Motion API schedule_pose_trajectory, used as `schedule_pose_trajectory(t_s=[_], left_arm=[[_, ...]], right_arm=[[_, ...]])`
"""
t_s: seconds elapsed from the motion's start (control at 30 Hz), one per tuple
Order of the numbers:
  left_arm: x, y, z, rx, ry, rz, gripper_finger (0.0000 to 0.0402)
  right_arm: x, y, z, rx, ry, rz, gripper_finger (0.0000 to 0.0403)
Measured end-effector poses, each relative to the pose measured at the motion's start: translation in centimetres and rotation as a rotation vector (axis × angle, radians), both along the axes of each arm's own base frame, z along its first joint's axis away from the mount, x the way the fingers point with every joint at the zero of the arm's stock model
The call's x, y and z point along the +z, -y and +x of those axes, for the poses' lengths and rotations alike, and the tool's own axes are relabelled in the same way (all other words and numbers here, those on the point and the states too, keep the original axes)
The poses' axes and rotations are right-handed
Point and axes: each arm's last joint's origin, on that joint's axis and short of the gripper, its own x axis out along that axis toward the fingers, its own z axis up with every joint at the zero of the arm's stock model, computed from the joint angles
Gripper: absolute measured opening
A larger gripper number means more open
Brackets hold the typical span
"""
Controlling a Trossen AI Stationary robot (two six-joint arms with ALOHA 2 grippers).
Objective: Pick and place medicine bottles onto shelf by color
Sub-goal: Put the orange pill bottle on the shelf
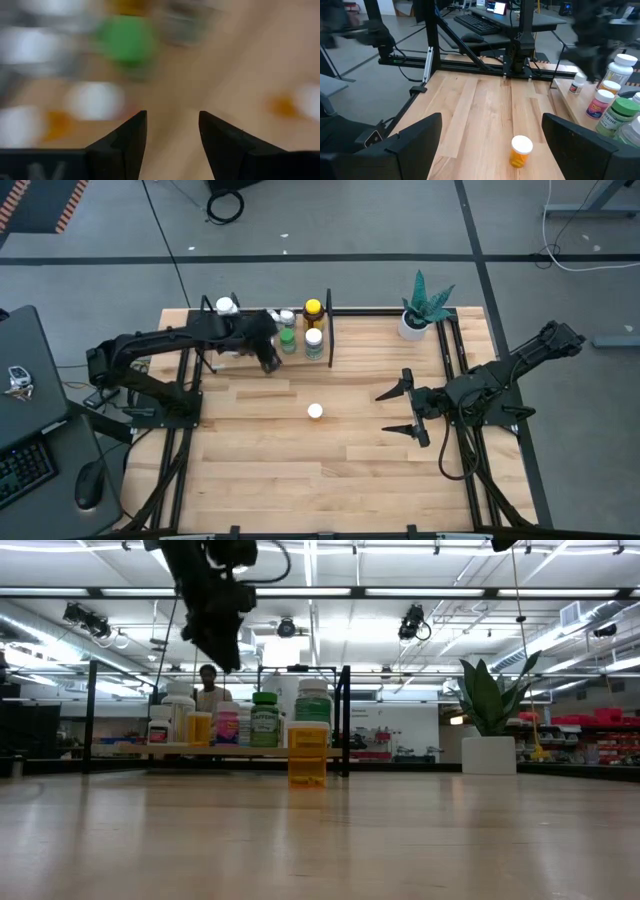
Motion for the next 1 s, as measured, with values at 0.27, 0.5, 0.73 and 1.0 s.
schedule_pose_trajectory(t_s=[0.27,0.5,0.73,1.0], left_arm=[[-1.7,8.2,1.4,-0.387,-0.034,-0.099,0.0200],[-2.7,12.2,2.1,-0.415,0.000,-0.017,0.0261],[-5.5,13.1,5.0,-0.461,0.003,0.000,0.0311],[-8.5,12.6,7.0,-0.490,-0.037,-0.055,0.0345]], right_arm=[[0.0,0.0,0.0,0.000,-0.003,-0.002,0.0352],[0.2,0.0,0.0,-0.005,0.018,0.004,0.0352],[0.4,0.0,0.1,-0.003,0.037,-0.009,0.0352],[0.3,0.0,0.1,-0.001,0.029,-0.018,0.0352]])
